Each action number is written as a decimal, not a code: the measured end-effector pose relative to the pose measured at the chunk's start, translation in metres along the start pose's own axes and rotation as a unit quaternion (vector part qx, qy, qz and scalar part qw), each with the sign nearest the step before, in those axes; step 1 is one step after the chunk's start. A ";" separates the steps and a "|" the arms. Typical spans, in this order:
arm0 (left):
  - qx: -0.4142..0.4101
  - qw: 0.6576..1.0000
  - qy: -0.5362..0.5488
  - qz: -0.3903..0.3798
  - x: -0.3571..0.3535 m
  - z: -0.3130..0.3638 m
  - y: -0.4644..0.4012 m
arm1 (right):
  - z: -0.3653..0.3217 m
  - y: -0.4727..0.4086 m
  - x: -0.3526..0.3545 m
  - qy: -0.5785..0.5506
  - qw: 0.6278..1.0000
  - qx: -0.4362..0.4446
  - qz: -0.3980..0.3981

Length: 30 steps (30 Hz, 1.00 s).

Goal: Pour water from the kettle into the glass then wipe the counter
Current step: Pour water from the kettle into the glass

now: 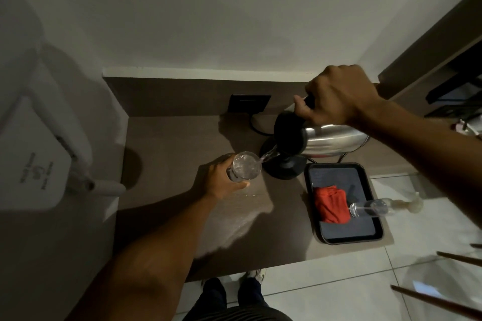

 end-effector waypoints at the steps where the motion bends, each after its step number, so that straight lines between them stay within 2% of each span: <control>1: 0.000 1.000 -0.002 -0.001 0.001 0.001 0.000 | 0.000 0.001 -0.001 -0.005 1.000 -0.001 0.002; 8: -0.002 1.000 0.017 0.002 0.001 0.002 0.002 | 0.007 0.013 -0.028 -0.044 0.999 -0.020 -0.006; 13: -0.015 1.000 0.010 0.012 0.001 0.003 0.002 | 0.025 0.029 -0.049 -0.190 0.981 -0.040 0.019; 16: -0.025 1.000 0.004 0.012 0.001 0.004 0.001 | 0.044 0.037 -0.070 -0.291 0.951 -0.085 0.052; 20: -0.028 1.000 -0.001 0.011 0.002 0.004 0.001 | 0.064 0.043 -0.104 -0.415 0.888 -0.187 0.062; 26: -0.032 0.999 -0.005 0.009 0.001 0.003 -0.002 | 0.089 0.058 -0.154 -0.494 0.813 -0.302 0.066; 30: -0.033 0.999 -0.003 0.004 -0.001 0.006 -0.003 | 0.098 0.062 -0.172 -0.531 0.782 -0.325 0.040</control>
Point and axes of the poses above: each hand's wrist, its own y-axis away from the middle knuckle, its own x-axis out of the back of the hand, z = x × y, the point moved 6 cm from there along -y, towards the middle knuckle, and after that the axes turned 14 degrees about -x, right-handed, at the moved point
